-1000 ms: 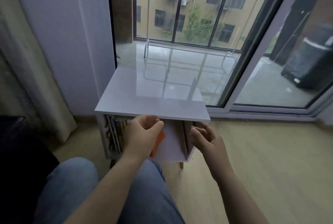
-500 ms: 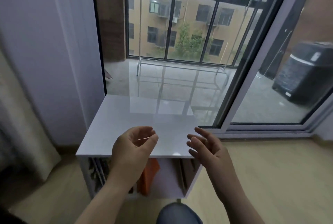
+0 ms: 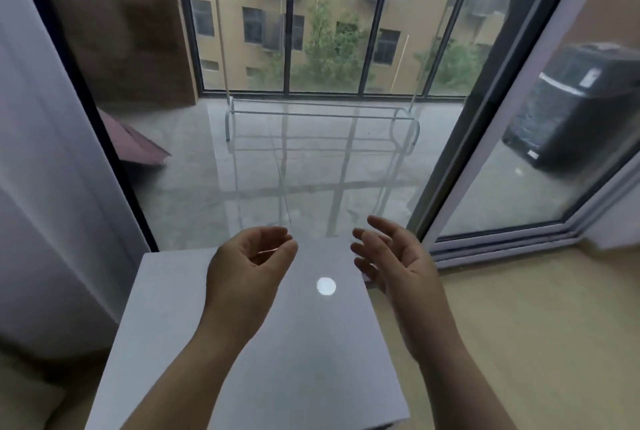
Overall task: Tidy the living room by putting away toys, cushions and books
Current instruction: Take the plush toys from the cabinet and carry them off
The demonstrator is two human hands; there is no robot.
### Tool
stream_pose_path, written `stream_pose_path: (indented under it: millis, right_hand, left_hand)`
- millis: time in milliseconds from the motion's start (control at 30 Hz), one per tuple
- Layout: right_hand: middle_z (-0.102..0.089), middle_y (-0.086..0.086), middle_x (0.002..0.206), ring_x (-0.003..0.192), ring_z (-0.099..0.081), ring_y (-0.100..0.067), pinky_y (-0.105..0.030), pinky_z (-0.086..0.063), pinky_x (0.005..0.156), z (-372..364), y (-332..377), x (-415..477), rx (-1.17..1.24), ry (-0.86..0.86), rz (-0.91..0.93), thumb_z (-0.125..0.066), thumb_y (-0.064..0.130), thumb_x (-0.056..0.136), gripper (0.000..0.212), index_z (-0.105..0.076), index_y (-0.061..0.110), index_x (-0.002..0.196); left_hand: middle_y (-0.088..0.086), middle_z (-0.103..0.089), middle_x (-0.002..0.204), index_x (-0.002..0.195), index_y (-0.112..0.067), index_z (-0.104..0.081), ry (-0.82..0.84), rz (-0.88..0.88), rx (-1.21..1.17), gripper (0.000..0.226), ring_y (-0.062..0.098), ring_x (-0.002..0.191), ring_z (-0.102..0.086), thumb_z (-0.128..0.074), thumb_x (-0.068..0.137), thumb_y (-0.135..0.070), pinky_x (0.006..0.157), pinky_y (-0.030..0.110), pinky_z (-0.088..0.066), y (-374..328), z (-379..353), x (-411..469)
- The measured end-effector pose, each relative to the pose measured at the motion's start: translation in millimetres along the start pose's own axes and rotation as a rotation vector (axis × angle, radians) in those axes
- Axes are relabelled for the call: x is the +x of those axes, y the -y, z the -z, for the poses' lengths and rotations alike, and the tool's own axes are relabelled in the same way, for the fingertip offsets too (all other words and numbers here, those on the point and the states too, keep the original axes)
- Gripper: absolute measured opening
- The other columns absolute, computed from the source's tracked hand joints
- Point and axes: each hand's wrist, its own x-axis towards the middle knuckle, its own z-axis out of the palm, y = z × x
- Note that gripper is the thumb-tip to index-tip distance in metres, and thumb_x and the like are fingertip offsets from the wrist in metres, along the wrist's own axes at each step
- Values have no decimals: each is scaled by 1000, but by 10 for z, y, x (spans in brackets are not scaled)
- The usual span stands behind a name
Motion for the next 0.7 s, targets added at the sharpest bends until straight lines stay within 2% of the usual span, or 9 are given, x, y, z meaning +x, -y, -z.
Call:
stream_pose_path:
  millis: [100,233,333,433,500,600,700]
  right_hand:
    - [-70,3,110,100,-68,-13,-34,-53,91,137,568,-4,9,-45,4,-65,45,70,51,-60,27,118]
    - [-71,2,110,102,-68,-15,-33,-54,89,411,1514,-67,21,-97,-14,-75,54,72,56,-61,25,118]
    - [-71,-1,109,104,-67,-18,-32,-53,88,643,2210,-173,27,-152,-39,-75,56,69,61,-61,23,118]
    - [-71,-2,107,102,-67,-22,-37,-53,90,963,3024,-259,4,-189,-18,-66,42,72,49,-61,22,117]
    - [-71,0,108,101,-68,-19,-39,-53,93,1259,3575,-328,-26,-224,14,-68,48,71,54,-61,23,118]
    - [-71,4,110,102,-68,-15,-34,-53,89,1742,4238,-508,-59,-275,64,-73,72,54,82,-60,26,119]
    - [-71,3,109,102,-68,-15,-33,-54,89,2304,4638,-719,-52,-359,91,-72,64,58,72,-61,25,118]
  left_hand:
    - [-10,-74,92,98,-24,-71,38,3,-17,17,8,89,-69,-72,81,-22,87,32,-54,-575,-58,-35]
    - [-9,-74,92,97,-24,-70,90,3,-27,16,9,90,-69,-72,81,-21,89,36,-55,-1532,-130,-173]
    - [-9,-74,92,97,-23,-70,132,0,-22,16,8,89,-69,-72,81,-20,90,36,-54,-2249,-200,-337]
    - [-7,-74,92,98,-23,-71,191,-24,-33,18,7,89,-69,-73,81,-22,90,37,-54,-3018,-368,-521]
    - [-6,-74,92,100,-21,-71,256,-56,-22,19,8,88,-69,-72,81,-22,89,36,-55,-3555,-568,-643]
    - [-6,-74,89,100,-21,-71,313,-123,-24,19,6,85,-69,-72,82,-22,86,31,-56,-4207,-978,-897]
    - [-6,-74,87,96,-22,-72,376,-184,-39,14,7,83,-69,-72,81,-21,82,27,-56,-4646,-1476,-1178]
